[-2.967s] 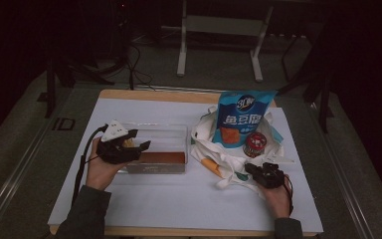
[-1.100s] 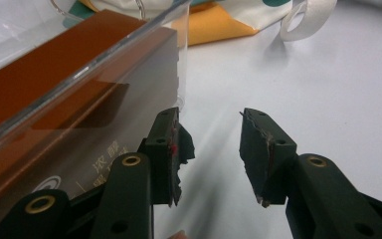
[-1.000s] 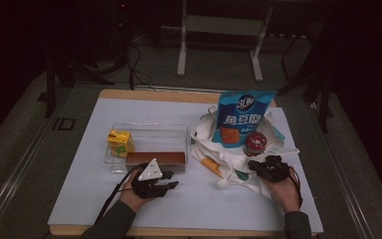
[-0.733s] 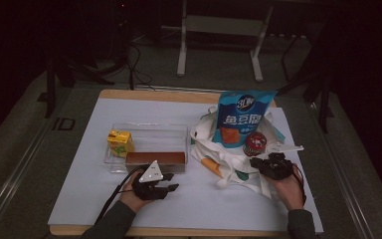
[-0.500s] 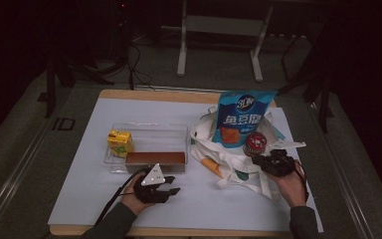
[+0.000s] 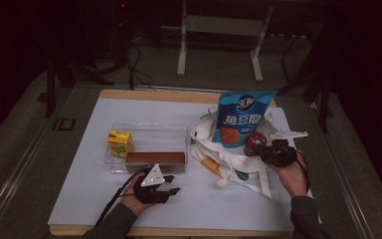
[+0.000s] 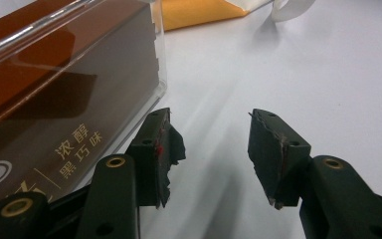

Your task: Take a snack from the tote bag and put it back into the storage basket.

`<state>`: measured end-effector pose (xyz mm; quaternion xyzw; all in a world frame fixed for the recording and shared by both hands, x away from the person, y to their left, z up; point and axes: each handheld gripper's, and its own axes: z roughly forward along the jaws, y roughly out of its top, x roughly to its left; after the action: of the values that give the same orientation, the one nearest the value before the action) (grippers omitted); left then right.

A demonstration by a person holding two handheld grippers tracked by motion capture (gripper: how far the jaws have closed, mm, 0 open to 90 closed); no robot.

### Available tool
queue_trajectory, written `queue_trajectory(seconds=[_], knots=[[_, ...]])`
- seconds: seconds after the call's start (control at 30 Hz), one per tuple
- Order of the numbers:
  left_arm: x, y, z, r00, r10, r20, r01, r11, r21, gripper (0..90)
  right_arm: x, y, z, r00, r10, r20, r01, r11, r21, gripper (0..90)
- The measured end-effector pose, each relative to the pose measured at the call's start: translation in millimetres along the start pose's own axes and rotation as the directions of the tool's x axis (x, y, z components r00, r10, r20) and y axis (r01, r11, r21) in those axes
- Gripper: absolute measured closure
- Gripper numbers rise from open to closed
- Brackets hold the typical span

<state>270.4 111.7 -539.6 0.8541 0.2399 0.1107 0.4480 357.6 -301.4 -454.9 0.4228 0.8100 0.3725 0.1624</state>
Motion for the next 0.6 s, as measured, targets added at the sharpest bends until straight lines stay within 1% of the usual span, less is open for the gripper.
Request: queue_trajectory(seconds=[0.23,0.27,0.4,0.53,0.6], knots=[[0.2,0.0,0.0,1.0000,-0.002,-0.002,0.002,1.0000,0.001,51.6,-6.0,11.5,-3.8,0.9999,0.011,0.008,-0.011,1.000,-0.025,65.0],[0.3,0.0,0.0,1.0000,-0.002,-0.003,0.002,1.0000,0.001,51.1,-8.3,15.0,-5.1,0.9998,0.016,0.010,-0.016,0.999,-0.033,62.3],[0.3,0.0,0.2,1.0000,-0.004,-0.002,0.004,1.0000,0.001,51.0,-11.0,19.3,-6.9,0.9996,0.025,0.014,-0.024,0.999,-0.042,59.8],[0.4,0.1,0.4,1.0000,-0.002,0.001,0.002,1.0000,0.005,50.9,-15.6,28.7,-9.1,0.9994,0.029,0.017,-0.028,0.998,-0.054,56.0],[0.1,0.2,0.7,1.0000,-0.002,0.001,0.002,1.0000,0.005,50.7,-16.6,31.8,-10.1,0.9996,0.028,0.010,-0.028,0.997,-0.066,54.3]])
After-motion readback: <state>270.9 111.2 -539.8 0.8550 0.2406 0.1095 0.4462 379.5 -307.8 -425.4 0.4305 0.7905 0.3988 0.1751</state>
